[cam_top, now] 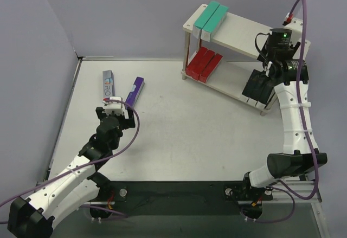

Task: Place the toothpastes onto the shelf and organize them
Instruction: Adjust the toothpaste on the shelf.

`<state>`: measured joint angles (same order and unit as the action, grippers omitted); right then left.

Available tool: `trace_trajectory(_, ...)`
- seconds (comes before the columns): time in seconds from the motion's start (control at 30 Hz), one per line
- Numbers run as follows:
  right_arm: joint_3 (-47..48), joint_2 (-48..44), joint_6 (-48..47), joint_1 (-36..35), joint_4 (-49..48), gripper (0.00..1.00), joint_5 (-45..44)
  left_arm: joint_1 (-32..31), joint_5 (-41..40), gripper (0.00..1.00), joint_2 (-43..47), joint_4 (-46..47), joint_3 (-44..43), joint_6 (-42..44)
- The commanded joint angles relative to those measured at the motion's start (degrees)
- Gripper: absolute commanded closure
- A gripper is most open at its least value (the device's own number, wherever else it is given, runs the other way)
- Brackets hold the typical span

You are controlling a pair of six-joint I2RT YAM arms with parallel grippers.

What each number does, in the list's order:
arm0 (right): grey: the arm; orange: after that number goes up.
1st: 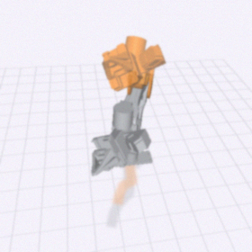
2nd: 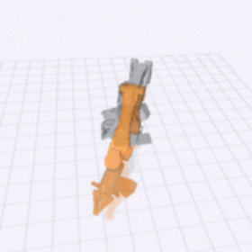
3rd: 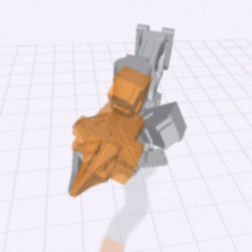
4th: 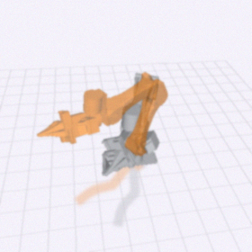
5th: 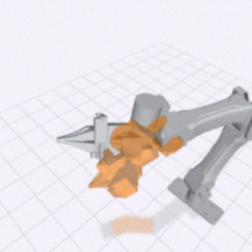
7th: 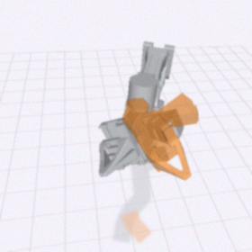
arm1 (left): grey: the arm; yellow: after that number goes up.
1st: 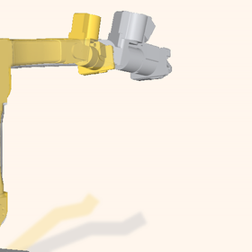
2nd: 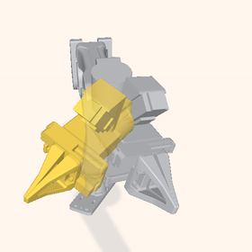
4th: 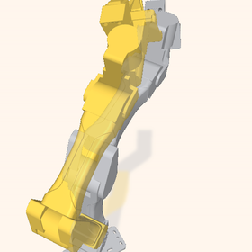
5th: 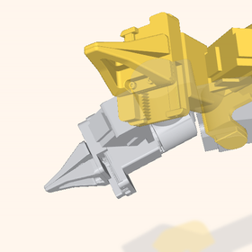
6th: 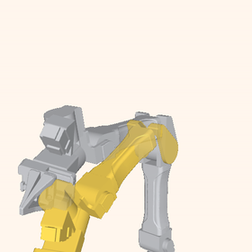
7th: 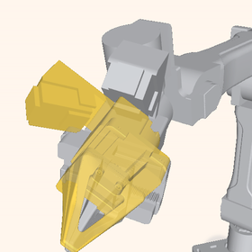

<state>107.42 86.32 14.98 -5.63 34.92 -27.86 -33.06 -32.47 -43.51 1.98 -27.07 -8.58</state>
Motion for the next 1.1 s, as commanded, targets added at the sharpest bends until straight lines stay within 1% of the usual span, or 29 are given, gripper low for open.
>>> trace_trajectory(0.0,-1.24,-3.7,-3.55,3.94,0.59,0.57,4.73,-0.34,0.39,0.05,0.88,3.3,-0.79,-0.03)
trace_trajectory(0.1,-1.59,-4.41,-5.66,5.45,0.59,0.59,6.76,-0.43,0.48,0.05,0.79,3.47,-0.7,-0.12)
trace_trajectory(0.23,-2.91,-4.94,-5.49,8.17,0.59,0.63,7.82,-0.51,0.56,0.05,0.88,3.47,-0.62,-0.12)
trace_trajectory(0.33,-3.7,-5.03,-6.19,9.23,0.24,0.64,8.69,-0.51,0.56,0.05,0.97,3.56,-0.7,-0.04)
trace_trajectory(0.53,-3.97,-4.85,-7.95,11.52,-1.25,0.66,13.43,-0.6,0.48,0.05,1.32,3.47,-0.62,-0.03)
trace_trajectory(0.87,-4.93,-3.97,-9.79,14.15,-2.22,0.66,16.42,-0.69,0.57,0.05,1.41,3.56,-0.62,0.05)
trace_trajectory(1.07,-5.72,-3.97,-9.53,15.38,-2.57,0.66,16.34,-0.69,0.48,0.05,1.32,3.56,-0.53,0.05)
